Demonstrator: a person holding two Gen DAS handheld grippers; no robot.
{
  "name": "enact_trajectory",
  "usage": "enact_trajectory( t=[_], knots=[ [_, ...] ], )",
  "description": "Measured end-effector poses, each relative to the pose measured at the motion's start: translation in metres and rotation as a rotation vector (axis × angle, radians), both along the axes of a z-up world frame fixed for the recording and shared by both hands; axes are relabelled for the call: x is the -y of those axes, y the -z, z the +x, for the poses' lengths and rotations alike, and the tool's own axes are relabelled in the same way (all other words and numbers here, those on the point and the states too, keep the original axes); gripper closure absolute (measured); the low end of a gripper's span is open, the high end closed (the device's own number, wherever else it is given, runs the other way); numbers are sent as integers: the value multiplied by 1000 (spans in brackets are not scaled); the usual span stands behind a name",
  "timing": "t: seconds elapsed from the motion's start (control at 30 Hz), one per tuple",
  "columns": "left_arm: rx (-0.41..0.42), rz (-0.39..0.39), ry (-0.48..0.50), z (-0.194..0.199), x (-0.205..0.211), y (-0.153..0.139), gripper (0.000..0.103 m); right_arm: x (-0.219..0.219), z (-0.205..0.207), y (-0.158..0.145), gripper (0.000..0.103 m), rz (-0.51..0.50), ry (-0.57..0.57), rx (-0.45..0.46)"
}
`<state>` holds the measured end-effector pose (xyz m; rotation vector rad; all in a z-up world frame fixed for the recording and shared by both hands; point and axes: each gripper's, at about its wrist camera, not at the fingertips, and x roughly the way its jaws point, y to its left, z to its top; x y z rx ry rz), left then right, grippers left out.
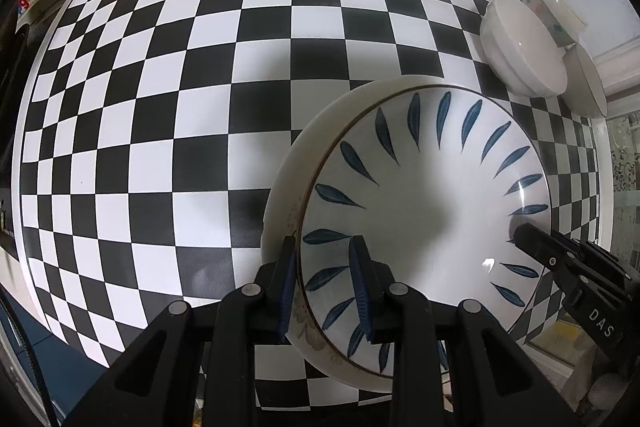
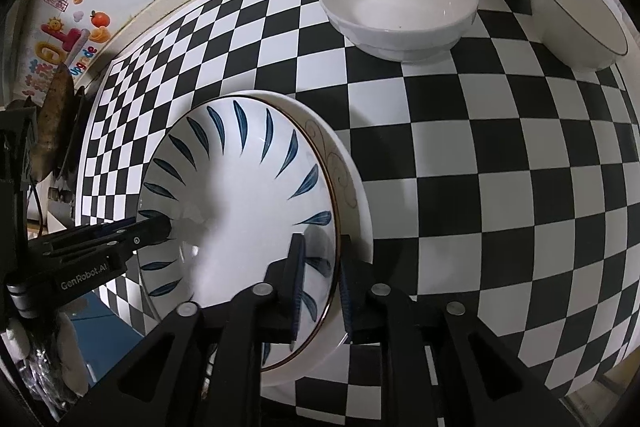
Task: Organize plates and bowls
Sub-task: 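Open both tools and withdraw them from the plate stack, then move both tools toward the white bowls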
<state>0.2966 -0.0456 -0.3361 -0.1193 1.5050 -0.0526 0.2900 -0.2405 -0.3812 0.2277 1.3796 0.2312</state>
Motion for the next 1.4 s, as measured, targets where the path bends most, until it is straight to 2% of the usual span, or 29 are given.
enact_trajectory(
  t=[0.33,0.5,0.63,0.67,0.73,0.77,0.8,0.9,1.0,1.17,1.4],
  knots=[
    [37,34,-8,-14,5,-11,78,-5,-7,-7,68,-18,0,-2],
    [85,43,1,-28,10,-34,77,-6,-13,-28,61,-41,14,32],
    [147,64,17,-45,17,-57,71,-9,-23,-54,43,-60,16,79],
    [164,65,17,-48,16,-65,69,-11,-27,-62,36,-72,13,98],
    [193,68,19,-52,14,-80,51,-12,-35,-76,27,-98,15,131],
    [209,67,18,-57,14,-87,47,-13,-40,-84,25,-102,15,143],
    [221,67,20,-60,14,-93,39,-13,-45,-91,25,-104,15,153],
    [274,70,18,-76,11,-117,34,-14,-62,-115,22,-115,24,191],
    [303,64,18,-87,9,-135,21,-15,-83,-136,20,-119,39,218],
    [349,63,18,-113,8,-166,14,-16,-117,-172,18,-136,60,269],
    [373,56,0,-153,-2,-197,13,-25,-158,-217,17,-144,70,333]
  ],
)
